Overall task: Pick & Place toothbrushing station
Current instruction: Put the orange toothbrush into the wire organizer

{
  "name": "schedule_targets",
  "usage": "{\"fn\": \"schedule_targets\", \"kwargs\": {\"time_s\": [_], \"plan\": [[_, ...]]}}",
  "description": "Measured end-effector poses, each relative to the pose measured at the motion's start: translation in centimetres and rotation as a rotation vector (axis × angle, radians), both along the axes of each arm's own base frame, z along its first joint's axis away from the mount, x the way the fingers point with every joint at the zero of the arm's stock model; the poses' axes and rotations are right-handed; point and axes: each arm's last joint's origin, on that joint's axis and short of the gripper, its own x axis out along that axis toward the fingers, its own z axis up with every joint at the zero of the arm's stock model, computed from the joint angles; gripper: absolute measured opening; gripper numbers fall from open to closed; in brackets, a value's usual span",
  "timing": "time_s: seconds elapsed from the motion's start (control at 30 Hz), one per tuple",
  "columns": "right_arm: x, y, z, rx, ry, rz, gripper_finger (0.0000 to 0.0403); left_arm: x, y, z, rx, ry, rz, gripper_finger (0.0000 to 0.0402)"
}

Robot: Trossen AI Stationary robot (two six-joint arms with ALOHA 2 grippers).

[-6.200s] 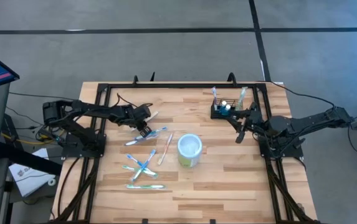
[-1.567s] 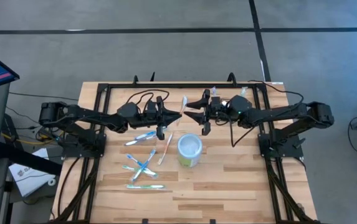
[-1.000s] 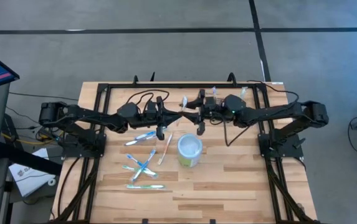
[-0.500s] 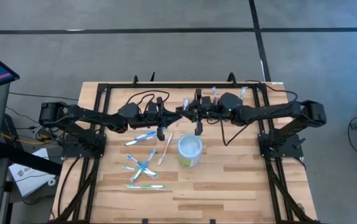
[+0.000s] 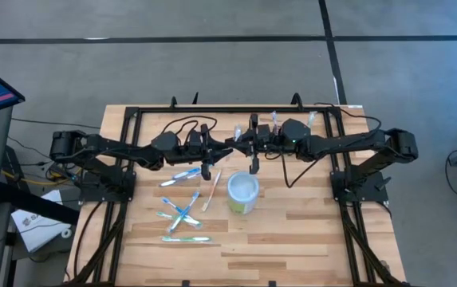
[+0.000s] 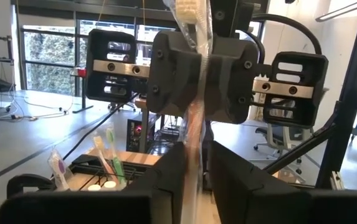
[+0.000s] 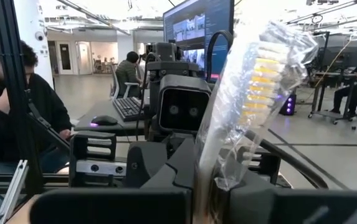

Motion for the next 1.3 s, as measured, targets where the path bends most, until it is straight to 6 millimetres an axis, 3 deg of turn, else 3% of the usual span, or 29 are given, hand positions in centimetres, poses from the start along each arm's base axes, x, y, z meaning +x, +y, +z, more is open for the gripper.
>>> {"fn": "schedule_targets", "kwargs": {"time_s": [0.23,0.47,0.7,0.97,1.3], "plan": [[-0.5,-0.6,0.3,0.001,0.022,-0.038,0.0005,-0.1,0.1,-0.1,-0.004,0.021,0.006,0.0081],[-2.4,-1.2,1.7,-0.039,0.055,-0.123,0.0005,-0.7,0.0,0.3,0.019,0.075,0.014,0.0081],[-3.6,-1.5,1.6,-0.051,0.162,-0.190,0.0005,-0.9,0.1,-0.1,0.010,0.142,0.044,0.0082],[-6.2,-1.7,-0.8,-0.022,0.188,-0.284,0.0005,-0.9,0.2,-1.1,0.014,0.250,0.086,0.0082],[-10.3,-2.5,-2.9,0.006,0.172,-0.465,0.0005,-0.9,0.2,-1.2,0.013,0.257,0.085,0.0081]]}}
